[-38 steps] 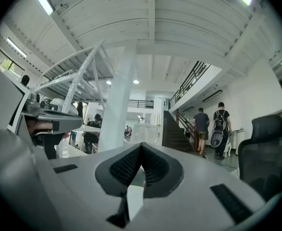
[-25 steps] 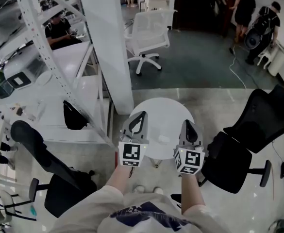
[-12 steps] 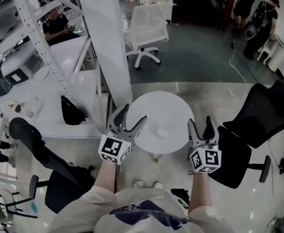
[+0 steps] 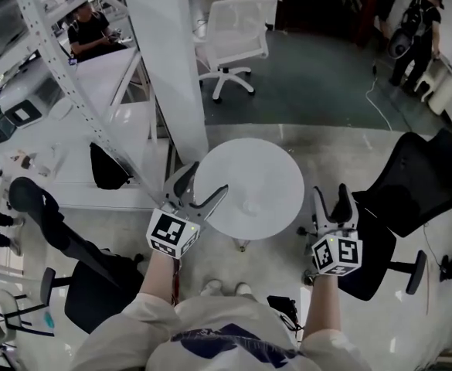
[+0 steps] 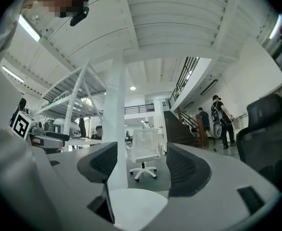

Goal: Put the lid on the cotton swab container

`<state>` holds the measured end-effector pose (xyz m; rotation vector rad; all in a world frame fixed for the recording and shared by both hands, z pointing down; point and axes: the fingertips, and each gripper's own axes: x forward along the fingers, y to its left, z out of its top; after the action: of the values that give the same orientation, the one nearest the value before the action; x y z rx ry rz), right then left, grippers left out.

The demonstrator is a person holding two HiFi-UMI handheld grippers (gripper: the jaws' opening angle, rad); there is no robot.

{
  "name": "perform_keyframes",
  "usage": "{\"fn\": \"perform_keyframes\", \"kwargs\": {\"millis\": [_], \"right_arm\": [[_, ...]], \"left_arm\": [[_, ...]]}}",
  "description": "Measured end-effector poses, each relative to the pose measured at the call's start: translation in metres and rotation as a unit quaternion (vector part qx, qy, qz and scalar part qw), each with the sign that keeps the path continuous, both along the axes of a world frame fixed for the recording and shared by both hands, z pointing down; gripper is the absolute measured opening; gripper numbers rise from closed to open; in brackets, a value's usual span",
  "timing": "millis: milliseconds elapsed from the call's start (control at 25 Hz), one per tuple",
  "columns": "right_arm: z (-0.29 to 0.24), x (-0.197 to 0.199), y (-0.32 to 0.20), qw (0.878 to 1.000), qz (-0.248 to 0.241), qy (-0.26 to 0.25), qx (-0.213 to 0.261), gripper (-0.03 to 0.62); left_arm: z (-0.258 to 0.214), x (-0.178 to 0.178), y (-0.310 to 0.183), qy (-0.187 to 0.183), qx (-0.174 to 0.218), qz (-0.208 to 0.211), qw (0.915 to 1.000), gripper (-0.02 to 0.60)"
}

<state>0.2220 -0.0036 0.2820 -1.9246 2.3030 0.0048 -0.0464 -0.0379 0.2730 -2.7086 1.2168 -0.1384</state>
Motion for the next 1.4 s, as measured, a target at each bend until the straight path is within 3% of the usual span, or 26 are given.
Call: {"fn": "perform_keyframes", "kwargs": {"millis": [360, 680, 840, 1080, 1400], "right_arm": [[0.010, 0.009, -0.018, 0.999, -0.039, 0.007, -0.015, 0.324], [0.053, -0.024, -0.050, 0.992, -0.105, 0.023, -0.068, 0.322], [0.084, -0.040, -0.070, 0.984, -0.140, 0.028, -0.109, 0.319], [0.139, -0.070, -0.098, 0.964, -0.191, 0.047, -0.178, 0.311], [0.208, -0.104, -0.127, 0.926, -0.257, 0.072, -0.266, 0.306]], "left_arm": [[0.021, 0.019, 0.002, -0.013, -0.023, -0.020, 0.9994, 0.328], [0.090, 0.031, -0.010, -0.111, -0.073, 0.046, 0.9901, 0.340], [0.136, 0.047, -0.016, -0.157, -0.103, 0.113, 0.9757, 0.342], [0.206, 0.061, -0.023, -0.211, -0.148, 0.207, 0.9439, 0.342], [0.288, 0.074, -0.033, -0.238, -0.223, 0.268, 0.9064, 0.342]]}}
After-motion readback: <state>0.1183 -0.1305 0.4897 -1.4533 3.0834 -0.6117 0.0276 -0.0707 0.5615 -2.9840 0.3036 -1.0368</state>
